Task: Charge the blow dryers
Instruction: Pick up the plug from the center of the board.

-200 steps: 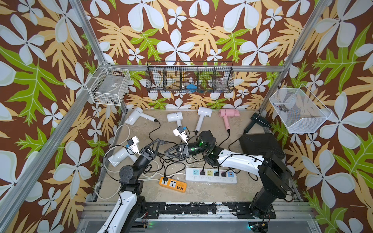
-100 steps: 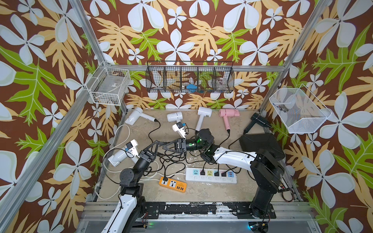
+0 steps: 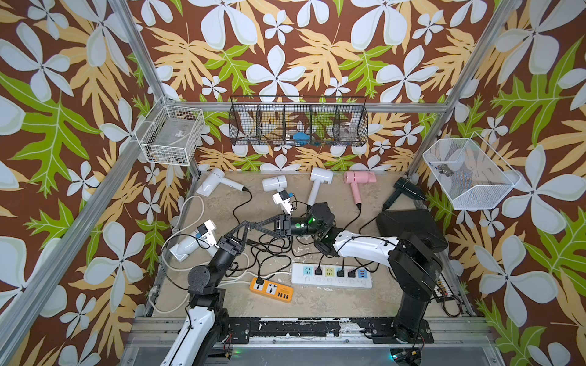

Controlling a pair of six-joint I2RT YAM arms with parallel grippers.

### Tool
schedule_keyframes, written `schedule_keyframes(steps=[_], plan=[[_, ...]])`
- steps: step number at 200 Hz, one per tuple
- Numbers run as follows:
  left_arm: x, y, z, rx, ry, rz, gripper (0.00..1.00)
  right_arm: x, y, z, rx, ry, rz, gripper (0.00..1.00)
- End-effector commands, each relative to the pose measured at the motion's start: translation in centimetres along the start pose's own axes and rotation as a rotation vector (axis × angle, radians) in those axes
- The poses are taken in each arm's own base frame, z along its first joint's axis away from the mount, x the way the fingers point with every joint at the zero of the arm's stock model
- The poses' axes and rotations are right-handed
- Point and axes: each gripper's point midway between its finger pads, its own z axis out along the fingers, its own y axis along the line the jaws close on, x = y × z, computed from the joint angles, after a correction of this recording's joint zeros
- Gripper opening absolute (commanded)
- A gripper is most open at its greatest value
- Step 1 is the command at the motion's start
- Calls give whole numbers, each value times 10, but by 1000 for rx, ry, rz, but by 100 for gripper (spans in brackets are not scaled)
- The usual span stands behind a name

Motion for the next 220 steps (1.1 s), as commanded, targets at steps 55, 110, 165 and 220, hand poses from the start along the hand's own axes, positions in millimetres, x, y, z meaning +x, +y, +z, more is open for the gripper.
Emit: schedule_keyframes(steps=[55,110,165,220], plan=[[11,-4,-3,30,50,4,0,-22,8,9,-24,-48,-33,31],[11,2,-4,13,46,0,0,-17,7,9,-29,-25,-36,31],[10,4,-3,6,44,5,0,-9,5,7,-25,3,-37,30],[10,5,-1,-2,47,12,0,1,0,1,8,30,-50,29]])
